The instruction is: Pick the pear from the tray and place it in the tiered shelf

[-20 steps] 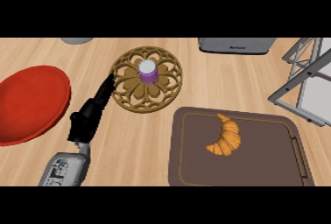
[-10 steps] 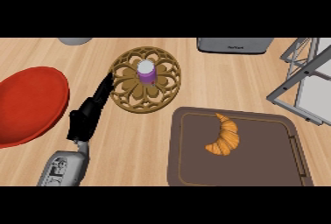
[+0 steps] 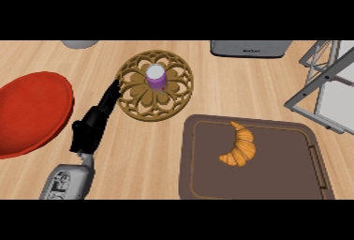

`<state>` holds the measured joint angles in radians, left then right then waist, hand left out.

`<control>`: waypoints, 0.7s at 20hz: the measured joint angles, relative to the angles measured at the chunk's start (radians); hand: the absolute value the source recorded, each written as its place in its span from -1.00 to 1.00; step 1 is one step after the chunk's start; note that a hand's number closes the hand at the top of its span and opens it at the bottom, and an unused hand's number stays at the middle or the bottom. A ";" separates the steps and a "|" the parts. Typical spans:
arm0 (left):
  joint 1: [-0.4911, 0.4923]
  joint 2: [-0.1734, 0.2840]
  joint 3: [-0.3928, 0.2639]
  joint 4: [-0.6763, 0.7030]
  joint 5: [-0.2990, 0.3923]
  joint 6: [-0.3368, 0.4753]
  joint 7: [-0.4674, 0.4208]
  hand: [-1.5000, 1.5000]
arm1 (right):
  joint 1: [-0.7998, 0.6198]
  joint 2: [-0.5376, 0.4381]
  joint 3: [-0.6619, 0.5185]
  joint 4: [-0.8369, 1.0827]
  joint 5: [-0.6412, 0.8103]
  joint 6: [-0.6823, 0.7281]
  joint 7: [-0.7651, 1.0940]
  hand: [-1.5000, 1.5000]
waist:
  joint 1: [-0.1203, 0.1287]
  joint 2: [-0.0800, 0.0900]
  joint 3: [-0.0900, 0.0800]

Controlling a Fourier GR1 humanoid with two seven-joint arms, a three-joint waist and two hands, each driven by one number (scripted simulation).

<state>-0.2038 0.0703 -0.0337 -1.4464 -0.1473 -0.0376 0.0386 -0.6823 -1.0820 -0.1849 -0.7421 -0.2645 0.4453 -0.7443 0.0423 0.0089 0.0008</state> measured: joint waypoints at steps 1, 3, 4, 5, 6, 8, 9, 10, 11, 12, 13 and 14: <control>0.006 -0.003 -0.003 0.007 -0.006 0.004 -0.013 0.00 | -0.024 0.009 0.005 0.021 0.003 0.004 0.006 1.00 | 0.000 0.001 0.000; 0.003 -0.004 -0.005 -0.008 -0.007 0.006 0.001 0.00 | -0.062 0.020 0.015 0.065 0.016 0.011 0.007 1.00 | 0.001 0.001 0.000; -0.003 -0.005 -0.004 -0.004 -0.009 0.008 0.003 0.00 | -0.080 0.023 0.019 0.083 0.021 0.016 0.010 1.00 | 0.000 0.002 0.000; -0.010 -0.008 -0.004 -0.002 -0.012 0.012 0.008 0.00 | -0.097 0.033 0.024 0.100 0.030 0.012 0.006 1.00 | -0.001 0.002 0.000; -0.008 -0.011 -0.007 -0.003 -0.011 0.012 0.009 0.00 | -0.120 0.034 0.026 0.123 0.036 0.013 0.009 1.00 | 0.000 0.003 0.001; 0.000 -0.016 -0.014 -0.005 -0.016 0.015 0.003 0.00 | -0.151 0.038 0.033 0.158 0.052 0.017 0.008 1.00 | 0.001 0.003 0.001; -0.007 -0.013 -0.011 -0.002 -0.014 0.012 0.004 0.00 | -0.154 0.035 0.048 0.163 0.085 -0.024 -0.001 1.00 | 0.002 0.005 0.000; -0.004 -0.013 -0.012 -0.005 -0.014 0.011 0.003 0.00 | -0.161 0.033 0.058 0.174 0.113 -0.062 -0.007 -1.00 | 0.004 0.004 -0.001; -0.001 -0.010 -0.011 -0.015 -0.014 0.009 0.007 0.00 | -0.164 0.038 0.062 0.192 0.134 -0.095 -0.022 -1.00 | 0.003 0.003 -0.002; -0.009 -0.012 -0.012 -0.016 -0.015 0.011 0.018 0.00 | -0.170 0.040 0.065 0.216 0.152 -0.117 -0.034 -1.00 | 0.003 0.003 -0.002; -0.003 -0.013 -0.014 -0.011 -0.016 0.010 0.004 0.00 | -0.180 0.040 0.065 0.241 0.165 -0.130 -0.043 -1.00 | 0.003 0.002 -0.004; -0.005 -0.014 -0.015 -0.013 -0.014 0.006 0.006 0.00 | -0.193 0.037 0.067 0.267 0.180 -0.148 -0.045 -1.00 | 0.006 0.002 -0.004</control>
<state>-0.2088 0.0566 -0.0490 -1.4595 -0.1614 -0.0312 0.0443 -0.8758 -1.0455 -0.1177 -0.4749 -0.0845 0.2976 -0.7890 0.0486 0.0107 -0.0036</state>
